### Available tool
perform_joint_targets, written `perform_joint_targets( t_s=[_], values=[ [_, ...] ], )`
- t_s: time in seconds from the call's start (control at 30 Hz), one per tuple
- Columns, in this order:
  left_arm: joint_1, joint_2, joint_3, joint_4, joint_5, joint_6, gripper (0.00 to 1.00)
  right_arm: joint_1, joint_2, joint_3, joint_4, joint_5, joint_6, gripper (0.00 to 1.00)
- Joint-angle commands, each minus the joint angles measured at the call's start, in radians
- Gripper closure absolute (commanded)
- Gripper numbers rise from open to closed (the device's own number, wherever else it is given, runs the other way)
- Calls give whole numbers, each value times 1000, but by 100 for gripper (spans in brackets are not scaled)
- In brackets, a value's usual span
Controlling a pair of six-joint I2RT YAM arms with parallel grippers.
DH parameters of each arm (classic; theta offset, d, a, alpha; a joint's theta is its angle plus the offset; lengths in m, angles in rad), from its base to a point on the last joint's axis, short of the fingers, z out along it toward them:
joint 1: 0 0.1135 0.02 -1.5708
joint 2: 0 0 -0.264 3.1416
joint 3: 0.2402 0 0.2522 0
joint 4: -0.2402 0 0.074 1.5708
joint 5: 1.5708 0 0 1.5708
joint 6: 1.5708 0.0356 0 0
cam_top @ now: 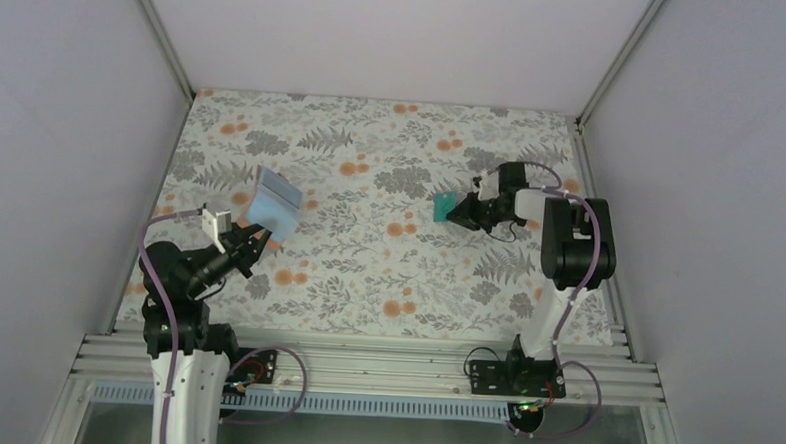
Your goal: Take the credit cards out of the card holder
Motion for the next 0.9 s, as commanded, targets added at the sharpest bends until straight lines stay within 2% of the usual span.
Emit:
perform_joint_targets(
  t_s=[0.0,0.07,0.17,0.4,0.53,0.63,0.77,0.87],
  values=[
    [6,-3,4,32,-1,-8,98,-28,-7,-28,12,122,17,81],
    [5,-2,8,25,-1,-5,97,-29,-22,-35,9,137,21,67],
    [6,-4,11,20,0,-1,98,-31,-63,-47,9,157,27,56],
    [7,2,14,7,-11,5,97,-30,-240,-57,-23,363,46,37],
    [6,1,11,11,-11,3,98,-22,-374,-25,-6,372,38,34],
    [8,5,14,8,-4,4,98,34,-468,9,14,330,-2,32],
    [8,3,10,33,40,6,98,165,-532,69,32,197,-105,31],
    [7,28,31,52,118,33,98,289,-547,123,54,36,-173,32]
  ],
)
